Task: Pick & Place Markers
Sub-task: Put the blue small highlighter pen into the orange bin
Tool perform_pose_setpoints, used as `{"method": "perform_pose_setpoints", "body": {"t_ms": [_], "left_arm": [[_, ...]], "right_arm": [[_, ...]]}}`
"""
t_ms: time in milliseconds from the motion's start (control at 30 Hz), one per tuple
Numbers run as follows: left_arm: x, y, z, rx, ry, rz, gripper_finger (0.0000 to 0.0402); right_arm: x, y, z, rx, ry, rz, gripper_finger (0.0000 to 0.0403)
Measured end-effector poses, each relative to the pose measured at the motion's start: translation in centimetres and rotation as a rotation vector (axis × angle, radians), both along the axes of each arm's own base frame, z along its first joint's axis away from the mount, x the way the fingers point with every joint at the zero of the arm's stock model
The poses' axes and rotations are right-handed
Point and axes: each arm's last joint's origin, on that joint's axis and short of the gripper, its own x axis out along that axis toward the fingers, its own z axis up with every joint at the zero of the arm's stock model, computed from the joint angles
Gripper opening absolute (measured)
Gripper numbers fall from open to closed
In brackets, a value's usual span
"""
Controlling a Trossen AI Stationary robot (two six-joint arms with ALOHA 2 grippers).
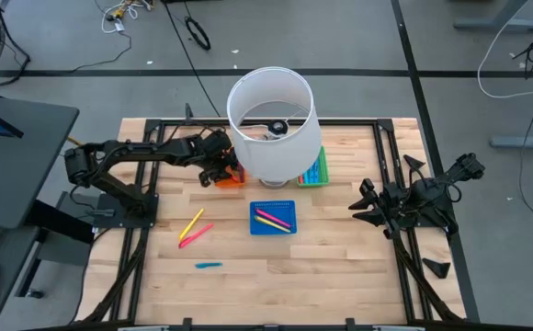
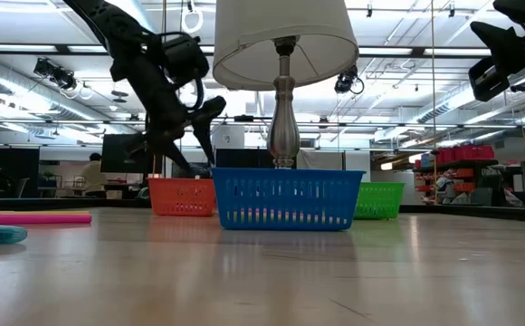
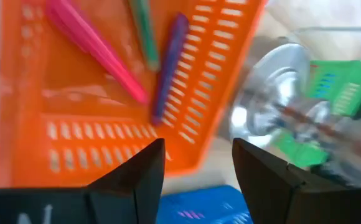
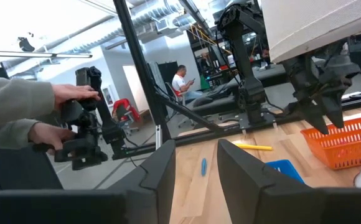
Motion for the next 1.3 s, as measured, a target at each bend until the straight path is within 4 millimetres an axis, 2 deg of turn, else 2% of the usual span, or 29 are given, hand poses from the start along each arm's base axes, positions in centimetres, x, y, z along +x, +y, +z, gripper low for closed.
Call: {"method": "perform_pose_setpoints", "body": {"t_ms": [233, 467, 633, 1300], "left_arm": [[-0.5, -1.2, 2.2, 0.026, -0.058, 0.073, 0.0194], [-2.5, -3.0, 3.5, 0.01, 0.018, 0.092, 0.0182], [-3.1, -4.6, 4.4, -0.012, 0.022, 0.101, 0.0179], [-3.7, -12.8, 4.7, -0.102, 0.066, 0.068, 0.0179]], "right_arm": [[0.0, 0.0, 0.0, 0.0, 0.0, 0.0, 0.0119], [0.0, 0.0, 0.0, 0.0, 0.0, 0.0, 0.0119], [0.0, 0.0, 0.0, 0.0, 0.0, 0.0, 0.0119], [0.0, 0.0, 0.0, 0.0, 0.0, 0.0, 0.0119]]}}
